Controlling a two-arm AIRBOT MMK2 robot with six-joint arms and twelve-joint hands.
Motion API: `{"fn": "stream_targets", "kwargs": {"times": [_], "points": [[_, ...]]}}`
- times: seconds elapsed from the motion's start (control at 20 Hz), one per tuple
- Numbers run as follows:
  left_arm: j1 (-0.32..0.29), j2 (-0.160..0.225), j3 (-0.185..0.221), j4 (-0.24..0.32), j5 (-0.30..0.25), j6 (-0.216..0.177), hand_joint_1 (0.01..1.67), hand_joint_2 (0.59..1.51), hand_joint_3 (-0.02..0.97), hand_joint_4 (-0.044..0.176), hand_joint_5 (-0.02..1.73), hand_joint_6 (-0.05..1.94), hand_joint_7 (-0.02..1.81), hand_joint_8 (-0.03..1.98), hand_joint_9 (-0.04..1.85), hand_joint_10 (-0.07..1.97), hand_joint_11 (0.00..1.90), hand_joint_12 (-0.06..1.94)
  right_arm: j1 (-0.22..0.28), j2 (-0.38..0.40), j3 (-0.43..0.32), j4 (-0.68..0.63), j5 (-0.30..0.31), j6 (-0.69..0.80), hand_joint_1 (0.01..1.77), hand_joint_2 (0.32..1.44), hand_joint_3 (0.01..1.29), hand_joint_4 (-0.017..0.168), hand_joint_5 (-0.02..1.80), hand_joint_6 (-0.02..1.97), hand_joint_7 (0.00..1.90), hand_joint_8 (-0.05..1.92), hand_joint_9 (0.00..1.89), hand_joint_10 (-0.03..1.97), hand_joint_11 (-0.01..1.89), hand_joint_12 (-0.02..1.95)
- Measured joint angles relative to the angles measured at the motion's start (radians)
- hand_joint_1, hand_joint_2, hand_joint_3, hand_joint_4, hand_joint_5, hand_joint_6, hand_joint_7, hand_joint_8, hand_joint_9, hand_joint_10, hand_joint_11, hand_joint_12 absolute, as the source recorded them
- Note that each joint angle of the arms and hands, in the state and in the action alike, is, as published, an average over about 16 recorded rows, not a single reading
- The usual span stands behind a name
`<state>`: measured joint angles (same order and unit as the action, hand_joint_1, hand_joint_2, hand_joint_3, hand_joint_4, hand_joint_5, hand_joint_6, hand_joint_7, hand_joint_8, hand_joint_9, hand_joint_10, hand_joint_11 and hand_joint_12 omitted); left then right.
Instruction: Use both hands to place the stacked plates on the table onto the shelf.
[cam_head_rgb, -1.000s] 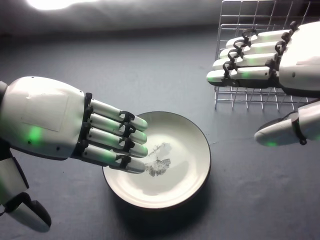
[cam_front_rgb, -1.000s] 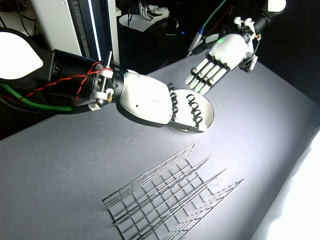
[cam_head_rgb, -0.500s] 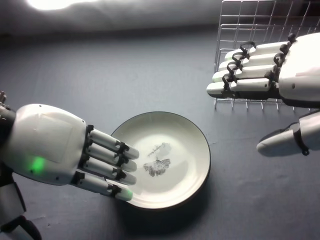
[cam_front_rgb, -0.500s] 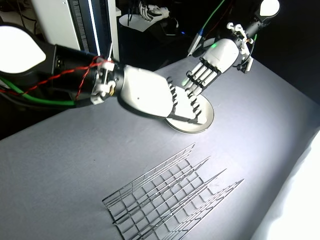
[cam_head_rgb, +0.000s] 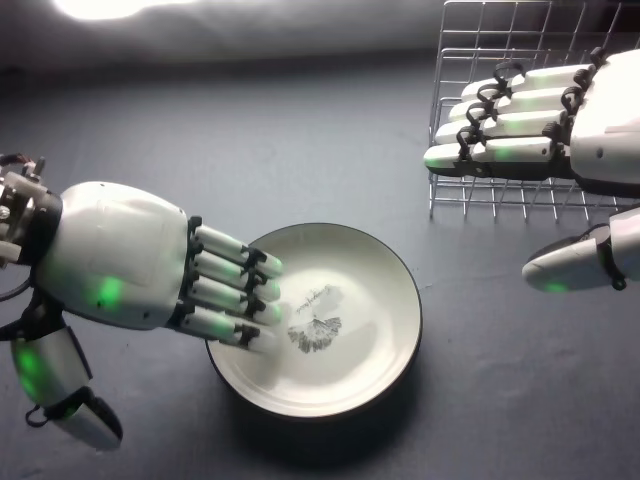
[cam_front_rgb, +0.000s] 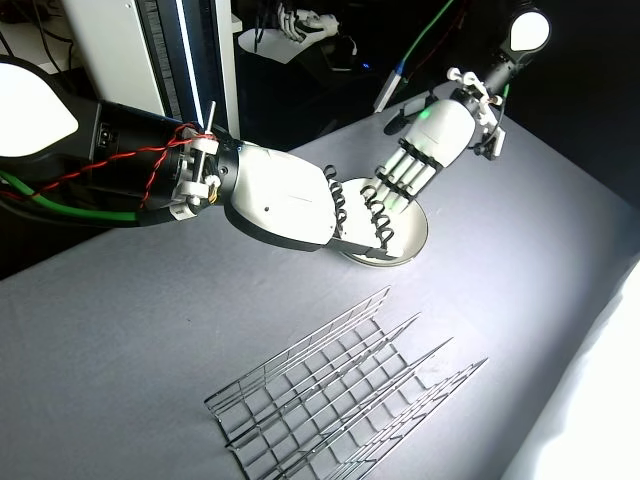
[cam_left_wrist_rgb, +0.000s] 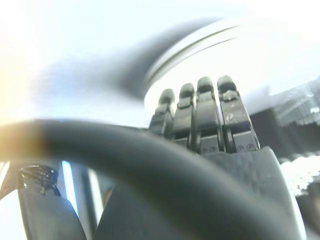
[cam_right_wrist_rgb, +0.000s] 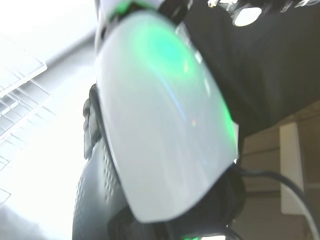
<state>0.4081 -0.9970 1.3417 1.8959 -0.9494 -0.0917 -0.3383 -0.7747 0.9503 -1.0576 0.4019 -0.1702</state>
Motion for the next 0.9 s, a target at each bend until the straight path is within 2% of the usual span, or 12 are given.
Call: {"fn": "stream_targets", "kwargs": {"times": [0.3,0.55,0.9], "points": [[-0.012,-0.026,0.043,0.027,0.000,-0.072,0.02,0.873,0.314,0.001,0.02,0.02,0.02,-0.01,0.02,0.01,0.02,-0.02,-0.003,0.000,0.007,-0.001,0.010,-0.004,0.02,1.23,0.01,0.000,0.02,0.02,0.03,0.01,0.03,0.01,0.02,0.00],[-0.008,-0.033,0.061,0.046,-0.014,-0.122,0.02,0.895,0.272,-0.001,0.02,0.02,0.02,-0.01,0.02,0.01,0.02,-0.02,-0.004,0.000,0.008,-0.001,0.013,-0.005,0.02,1.24,0.01,0.000,0.04,0.02,0.05,0.01,0.04,0.01,0.02,0.04],[0.014,-0.037,0.077,0.052,-0.032,-0.145,0.02,0.890,0.266,-0.005,0.01,0.00,0.01,-0.01,0.02,0.01,0.02,-0.02,-0.004,0.000,0.008,-0.001,0.019,-0.006,0.03,1.26,0.01,0.000,0.06,0.02,0.08,0.01,0.06,0.01,0.02,0.09]]}}
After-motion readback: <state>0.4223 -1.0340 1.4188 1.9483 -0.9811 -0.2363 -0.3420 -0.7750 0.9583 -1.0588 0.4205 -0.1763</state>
